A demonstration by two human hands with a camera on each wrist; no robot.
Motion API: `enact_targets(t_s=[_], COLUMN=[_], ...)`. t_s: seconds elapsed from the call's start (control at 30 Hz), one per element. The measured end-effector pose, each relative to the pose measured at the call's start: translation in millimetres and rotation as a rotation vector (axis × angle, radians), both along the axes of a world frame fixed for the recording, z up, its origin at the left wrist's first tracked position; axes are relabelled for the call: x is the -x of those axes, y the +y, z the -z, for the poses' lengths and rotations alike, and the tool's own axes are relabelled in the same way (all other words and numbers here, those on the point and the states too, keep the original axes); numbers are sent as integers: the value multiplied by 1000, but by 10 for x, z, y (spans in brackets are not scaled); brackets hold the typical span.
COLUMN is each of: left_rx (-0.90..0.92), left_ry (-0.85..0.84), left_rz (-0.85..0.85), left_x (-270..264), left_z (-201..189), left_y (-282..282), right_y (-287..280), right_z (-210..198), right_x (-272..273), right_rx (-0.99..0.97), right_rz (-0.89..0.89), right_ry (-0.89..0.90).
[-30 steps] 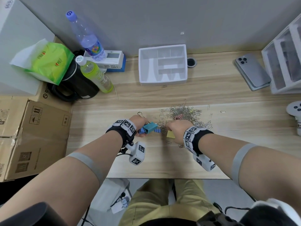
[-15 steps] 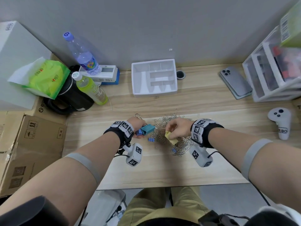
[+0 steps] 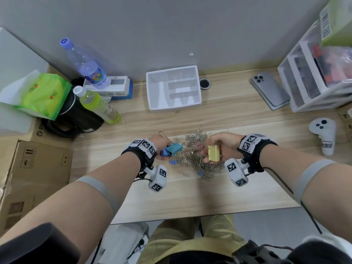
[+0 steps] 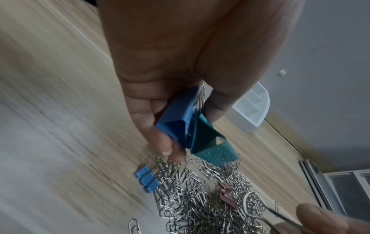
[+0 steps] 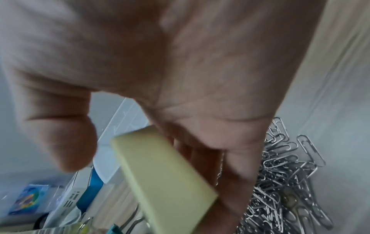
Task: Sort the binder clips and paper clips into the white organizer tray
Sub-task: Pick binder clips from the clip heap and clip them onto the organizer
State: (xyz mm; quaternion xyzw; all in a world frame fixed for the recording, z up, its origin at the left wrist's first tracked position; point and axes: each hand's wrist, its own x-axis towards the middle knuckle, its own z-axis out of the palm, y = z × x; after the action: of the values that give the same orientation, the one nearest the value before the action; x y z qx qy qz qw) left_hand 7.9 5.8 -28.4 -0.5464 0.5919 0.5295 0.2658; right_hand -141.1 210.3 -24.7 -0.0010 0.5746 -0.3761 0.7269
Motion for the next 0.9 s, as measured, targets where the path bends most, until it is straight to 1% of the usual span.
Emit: enact_targets(t_s=[0.07,0.13,0.23,0.33,0.4,0.53,0.6,0.67,0.77,0.8,0.9], left_rx=[-23,-31,-44,-74,-90,-131,-139,-153,-159,-152,-118], left_ry=[12,33,70,120,150,223,254,269,271,280,312], left_rz=[2,8,24,34,37,-10,-26,-5,29,22,-7], left_x=[2,7,25,64,104,196,247,309,411,443,563], left_z=[22,30,1,-38,-73,-157,-189,-225,-303,-314,-378], left_y=[0,-1,-9,-45,-74,-145,-189,-235,-318,-365,-542], right_y=[9,8,0,-65,-138,-338,-466,-608,-813,-869,-1022], right_z=[30,92,140,105,60,-109,-169,-216,-280,-277,-302], right_x=[6,27,93,148,172,211,235,270,344,381,540], right_rx=[-20,-17,6,50,84,170,180,181,206,206,184], right_rz=[-57,-145,-134,-198,-198,-258,-231,-150,-49,-30,-17], right_ry=[53,165,270,329,346,497,477,441,490,538,776])
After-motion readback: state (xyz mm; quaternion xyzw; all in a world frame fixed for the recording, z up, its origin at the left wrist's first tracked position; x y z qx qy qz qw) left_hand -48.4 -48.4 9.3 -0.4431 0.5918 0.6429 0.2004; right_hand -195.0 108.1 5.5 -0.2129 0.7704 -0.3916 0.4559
